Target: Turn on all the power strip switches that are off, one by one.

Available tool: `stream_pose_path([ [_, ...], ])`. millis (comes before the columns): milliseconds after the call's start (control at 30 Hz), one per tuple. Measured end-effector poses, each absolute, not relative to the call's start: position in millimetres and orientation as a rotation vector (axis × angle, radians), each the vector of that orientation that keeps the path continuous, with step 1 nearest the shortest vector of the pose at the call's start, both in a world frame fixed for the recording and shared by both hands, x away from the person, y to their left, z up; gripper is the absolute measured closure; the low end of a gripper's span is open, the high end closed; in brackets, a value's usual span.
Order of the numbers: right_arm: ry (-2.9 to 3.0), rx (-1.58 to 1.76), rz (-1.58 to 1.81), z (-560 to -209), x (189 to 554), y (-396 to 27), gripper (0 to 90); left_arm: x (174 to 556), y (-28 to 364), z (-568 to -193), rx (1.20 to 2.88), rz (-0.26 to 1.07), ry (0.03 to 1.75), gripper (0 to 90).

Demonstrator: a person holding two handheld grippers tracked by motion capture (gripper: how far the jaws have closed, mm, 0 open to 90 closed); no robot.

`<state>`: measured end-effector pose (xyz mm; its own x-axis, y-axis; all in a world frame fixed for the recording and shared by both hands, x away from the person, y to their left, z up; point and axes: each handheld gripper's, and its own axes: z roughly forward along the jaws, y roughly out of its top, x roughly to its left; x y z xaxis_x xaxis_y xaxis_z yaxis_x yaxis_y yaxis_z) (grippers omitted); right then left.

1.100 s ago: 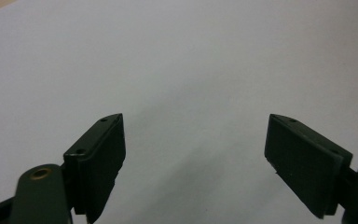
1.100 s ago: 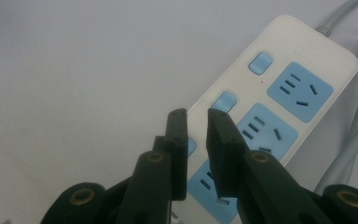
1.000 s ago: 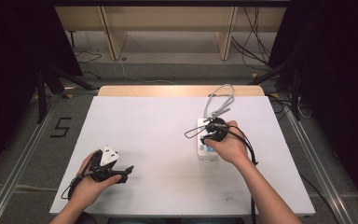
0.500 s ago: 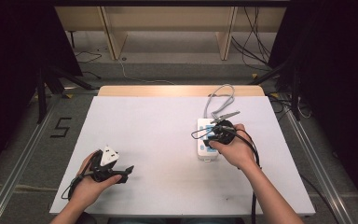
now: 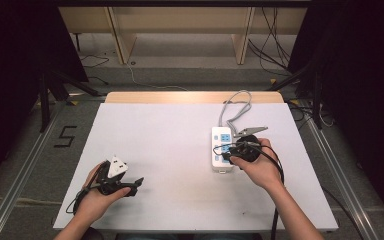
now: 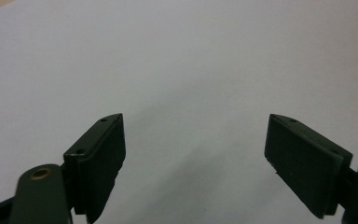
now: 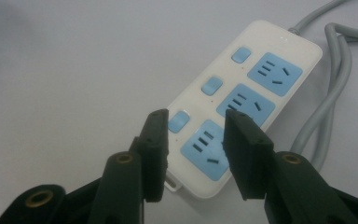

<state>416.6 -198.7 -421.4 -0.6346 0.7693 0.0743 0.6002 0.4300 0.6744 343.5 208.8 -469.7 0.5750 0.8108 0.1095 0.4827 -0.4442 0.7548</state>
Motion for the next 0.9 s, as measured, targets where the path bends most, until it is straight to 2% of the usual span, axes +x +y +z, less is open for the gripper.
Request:
stream_pose_path([
  [467,2.364,1.106,1.126,-429.6,394.5,-218.3,43.9,343.4,208.8,-469.8,2.111,0.616,1.032,20.1],
  [900,2.257,1.104,1.188,-449.5,360.2,-244.6,37.8,343.6,209.6,-469.4,2.11,0.624,1.035,20.1],
])
